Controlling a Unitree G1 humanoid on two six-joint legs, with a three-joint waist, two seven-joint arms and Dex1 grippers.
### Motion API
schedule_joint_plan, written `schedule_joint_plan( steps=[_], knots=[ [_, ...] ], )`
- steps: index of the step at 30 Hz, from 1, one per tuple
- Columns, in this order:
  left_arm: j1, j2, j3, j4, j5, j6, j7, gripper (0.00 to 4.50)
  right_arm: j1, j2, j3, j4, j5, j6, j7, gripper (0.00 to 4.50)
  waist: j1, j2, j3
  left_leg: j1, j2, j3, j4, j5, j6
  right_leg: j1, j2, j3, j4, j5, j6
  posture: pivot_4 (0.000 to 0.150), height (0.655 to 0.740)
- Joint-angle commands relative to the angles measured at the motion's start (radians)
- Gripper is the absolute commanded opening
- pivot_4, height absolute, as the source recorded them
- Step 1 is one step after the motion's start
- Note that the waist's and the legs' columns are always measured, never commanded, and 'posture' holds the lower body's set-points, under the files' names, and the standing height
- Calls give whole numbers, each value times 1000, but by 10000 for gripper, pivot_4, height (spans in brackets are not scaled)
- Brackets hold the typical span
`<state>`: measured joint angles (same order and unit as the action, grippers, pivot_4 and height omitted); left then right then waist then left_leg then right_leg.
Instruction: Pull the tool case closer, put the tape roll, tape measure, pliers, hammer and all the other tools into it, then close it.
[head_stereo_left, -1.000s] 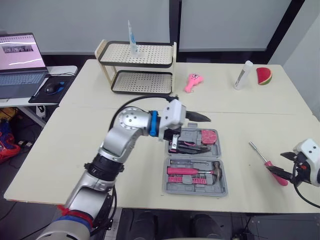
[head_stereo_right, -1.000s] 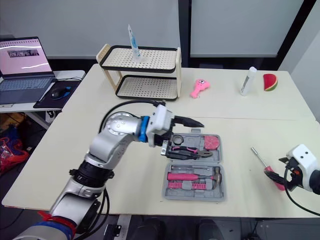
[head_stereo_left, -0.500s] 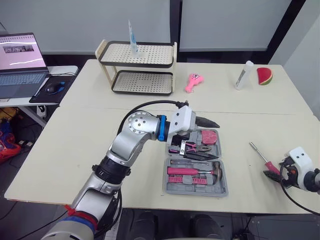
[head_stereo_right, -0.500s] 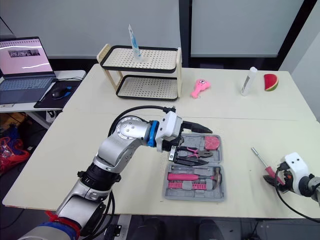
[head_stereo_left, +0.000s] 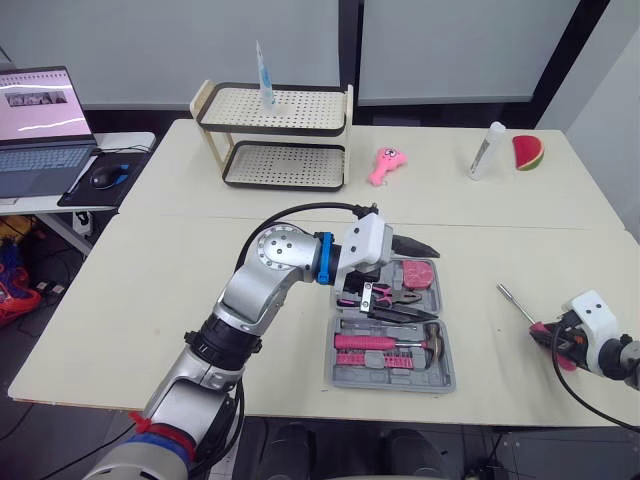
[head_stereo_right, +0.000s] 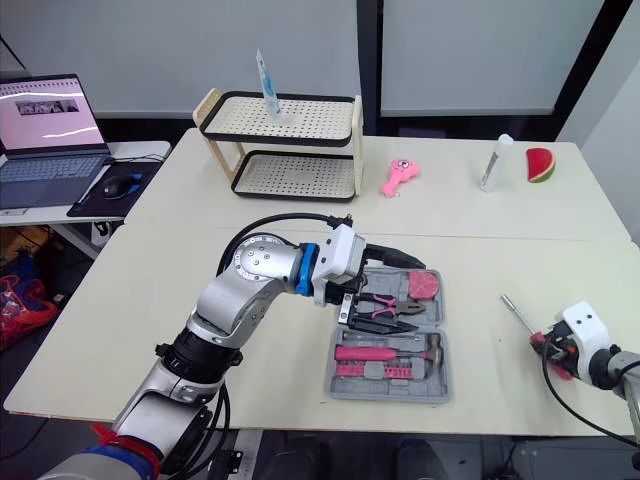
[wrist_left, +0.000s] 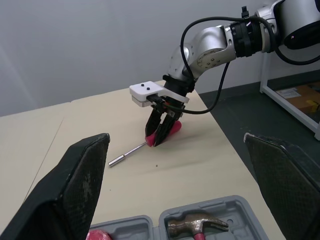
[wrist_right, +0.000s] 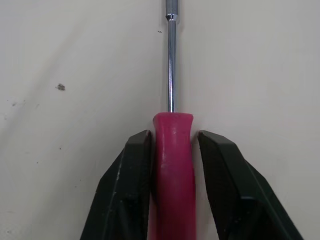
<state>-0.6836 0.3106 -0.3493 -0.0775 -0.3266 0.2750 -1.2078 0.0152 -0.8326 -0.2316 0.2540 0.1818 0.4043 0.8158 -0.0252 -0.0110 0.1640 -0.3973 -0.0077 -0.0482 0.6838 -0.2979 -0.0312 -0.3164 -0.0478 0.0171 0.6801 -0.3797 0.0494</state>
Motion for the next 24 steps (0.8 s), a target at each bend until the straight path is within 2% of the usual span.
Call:
schedule_joint_plan(
  steps=[1,6,10,15,24],
  knots=[
    [9,8,-6,-46,2,-7,6,45000,45,21,-22,-98,28,67,-27,8464,1,0,0,0,0,0,0,0,0,0,0,0,0,0,0,1500,7400],
    [13,35,15,-30,13,-16,6,45000,100,140,-29,-445,78,305,-187,8338,-2,0,0,0,1,-1,-1,0,0,0,0,0,0,0,0,1500,7400],
    [36,70,7,-34,26,-30,-8,45000,92,265,-29,-605,74,455,-339,8338,0,3,-2,0,0,-2,-1,0,0,-1,1,0,0,0,0,1500,7400],
    [42,92,9,-37,28,-29,-11,45000,99,377,-5,-700,47,545,-486,8338,4,3,-2,0,-1,-3,-1,0,0,-2,0,0,0,0,0,1500,7400],
    [52,98,3,-49,28,-23,-7,45000,126,472,20,-753,42,614,-585,8338,1,3,-2,0,-1,-3,-2,0,0,-2,0,0,0,0,0,1500,7400]
  ],
)
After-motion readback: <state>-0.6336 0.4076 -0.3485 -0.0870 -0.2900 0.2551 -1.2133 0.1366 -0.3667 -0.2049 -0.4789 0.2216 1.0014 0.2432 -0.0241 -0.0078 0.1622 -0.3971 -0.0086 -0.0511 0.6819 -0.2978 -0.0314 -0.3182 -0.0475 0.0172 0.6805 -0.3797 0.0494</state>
